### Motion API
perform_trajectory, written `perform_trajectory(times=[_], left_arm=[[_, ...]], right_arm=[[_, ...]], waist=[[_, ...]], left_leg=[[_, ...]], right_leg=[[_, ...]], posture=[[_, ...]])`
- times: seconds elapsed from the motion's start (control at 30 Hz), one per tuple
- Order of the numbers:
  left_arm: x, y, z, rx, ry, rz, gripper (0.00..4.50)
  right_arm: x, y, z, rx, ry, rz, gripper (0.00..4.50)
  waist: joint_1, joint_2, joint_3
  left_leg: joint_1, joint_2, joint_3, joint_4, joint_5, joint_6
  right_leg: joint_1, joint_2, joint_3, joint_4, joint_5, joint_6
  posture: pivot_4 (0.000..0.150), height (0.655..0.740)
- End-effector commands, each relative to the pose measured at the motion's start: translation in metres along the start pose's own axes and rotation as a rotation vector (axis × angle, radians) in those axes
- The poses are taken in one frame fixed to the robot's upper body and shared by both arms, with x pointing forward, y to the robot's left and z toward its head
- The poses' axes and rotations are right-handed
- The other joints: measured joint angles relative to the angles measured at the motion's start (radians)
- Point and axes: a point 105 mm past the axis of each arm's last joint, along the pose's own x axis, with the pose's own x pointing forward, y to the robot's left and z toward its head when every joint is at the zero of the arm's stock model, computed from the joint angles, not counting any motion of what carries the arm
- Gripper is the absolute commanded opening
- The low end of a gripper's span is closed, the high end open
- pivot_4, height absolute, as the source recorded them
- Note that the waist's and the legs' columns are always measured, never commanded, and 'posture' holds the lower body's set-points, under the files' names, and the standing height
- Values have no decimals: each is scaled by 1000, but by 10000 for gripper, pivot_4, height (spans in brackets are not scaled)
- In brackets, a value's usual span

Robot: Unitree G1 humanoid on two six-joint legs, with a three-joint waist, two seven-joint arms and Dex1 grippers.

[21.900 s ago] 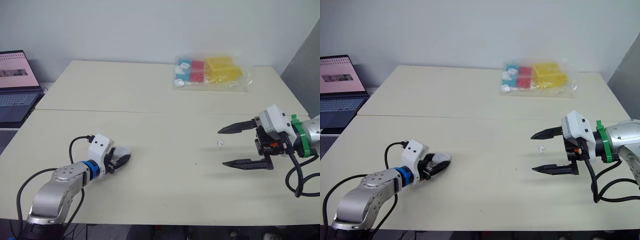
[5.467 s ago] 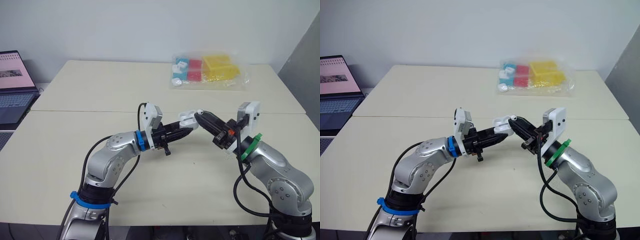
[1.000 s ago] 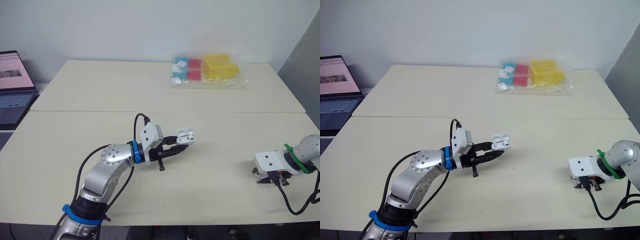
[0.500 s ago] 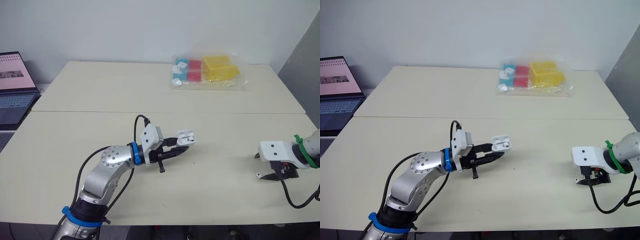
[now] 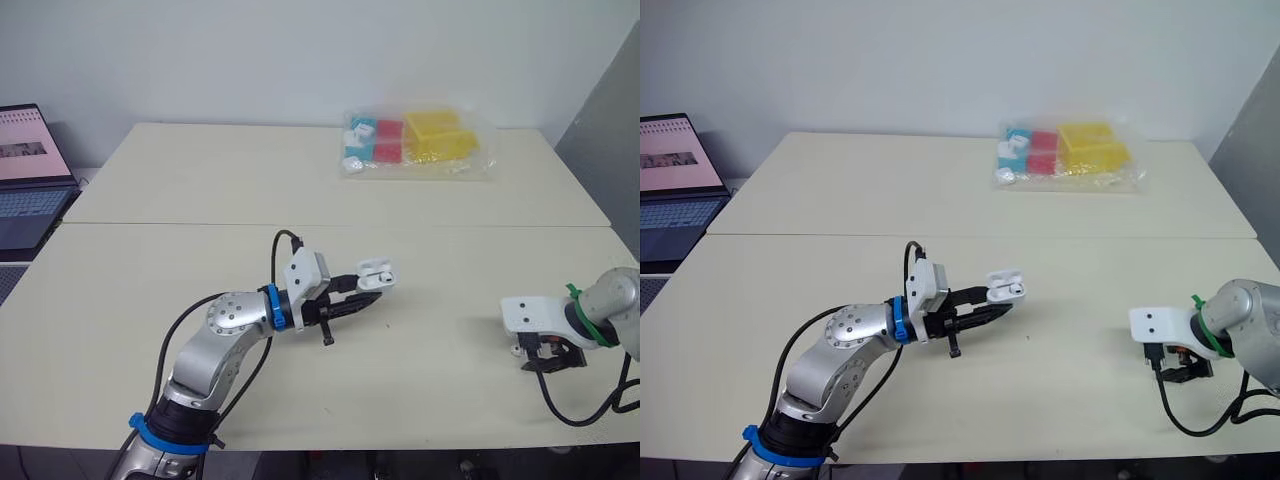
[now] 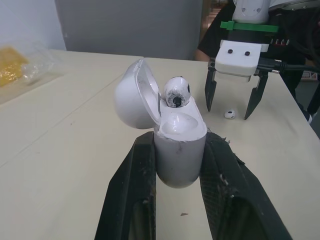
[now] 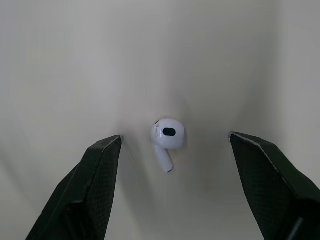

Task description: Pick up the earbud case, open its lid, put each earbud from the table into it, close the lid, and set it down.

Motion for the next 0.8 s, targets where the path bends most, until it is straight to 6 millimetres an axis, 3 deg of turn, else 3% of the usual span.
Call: perform_trajectory(times=[0.03, 0.3, 0.43, 0.6, 0.8], left_arm=[[2, -3, 9, 37, -34, -11, 8104], [2, -4, 9, 38, -36, -8, 8104], [2, -4, 9, 37, -36, -12, 8104], [2, -5, 9, 36, -34, -15, 8104], [3, -4, 8, 37, -32, -15, 8104]], right_arm=[[-2, -4, 1, -14, 10, -9, 35751], [0, -4, 4, -27, -3, 7, 35751], [-1, -3, 8, -23, -16, 11, 23148], [-1, -1, 10, -19, -22, 22, 4208], [-3, -1, 9, -19, -24, 17, 3998]], waist=[[0, 0, 0], [0, 0, 0], [-1, 0, 0], [-1, 0, 0], [-1, 0, 0]], left_leg=[[0, 0, 0, 0, 0, 0], [0, 0, 0, 0, 0, 0], [0, 0, 0, 0, 0, 0], [0, 0, 0, 0, 0, 0], [0, 0, 0, 0, 0, 0]], right_leg=[[0, 0, 0, 0, 0, 0], [0, 0, 0, 0, 0, 0], [0, 0, 0, 0, 0, 0], [0, 0, 0, 0, 0, 0], [0, 0, 0, 0, 0, 0]], posture=[[1500, 7378], [1500, 7378], [1500, 7378], [1500, 7378], [1500, 7378]])
